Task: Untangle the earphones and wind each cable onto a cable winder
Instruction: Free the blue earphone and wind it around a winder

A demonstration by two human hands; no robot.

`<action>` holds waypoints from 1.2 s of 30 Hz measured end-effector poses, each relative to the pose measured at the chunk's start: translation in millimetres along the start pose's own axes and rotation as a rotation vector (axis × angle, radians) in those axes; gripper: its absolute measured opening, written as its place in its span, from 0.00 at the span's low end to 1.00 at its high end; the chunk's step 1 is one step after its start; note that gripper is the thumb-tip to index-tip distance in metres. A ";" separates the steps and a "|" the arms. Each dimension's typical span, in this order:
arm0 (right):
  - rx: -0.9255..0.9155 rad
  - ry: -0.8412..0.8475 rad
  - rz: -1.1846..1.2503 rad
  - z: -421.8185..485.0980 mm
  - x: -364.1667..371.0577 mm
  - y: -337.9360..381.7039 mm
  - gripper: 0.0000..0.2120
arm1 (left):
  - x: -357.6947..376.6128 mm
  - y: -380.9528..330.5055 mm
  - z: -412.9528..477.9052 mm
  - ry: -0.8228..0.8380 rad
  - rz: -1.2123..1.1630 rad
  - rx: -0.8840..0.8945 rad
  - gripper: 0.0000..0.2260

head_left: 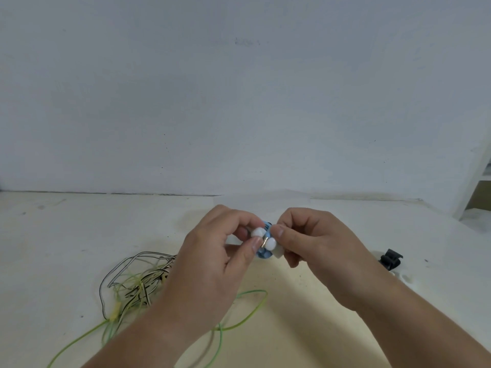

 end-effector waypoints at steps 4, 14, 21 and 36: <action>0.036 0.001 0.026 0.8 -0.5 -2.2 0.13 | 3.2 2.9 -0.9 0.009 -0.047 -0.026 0.04; 0.055 -0.009 0.029 -1.1 1.3 -2.7 0.07 | 4.8 12.6 -0.8 0.029 -0.235 -0.111 0.07; 0.115 0.112 0.033 -5.5 10.3 -0.1 0.11 | 1.4 9.1 -0.7 -0.023 -0.188 -0.119 0.14; 0.196 0.073 0.194 -5.8 11.3 -4.2 0.09 | -0.7 -3.2 -2.3 -0.079 -0.139 -0.037 0.15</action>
Point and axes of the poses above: each hand's wrist, its own z-axis towards the middle knuckle, its own x-axis out of the palm, y = z × x, the point moved 7 cm from there along z, towards the middle knuckle, and after that the axes turned 2 degrees about z, right-handed, at the moved point
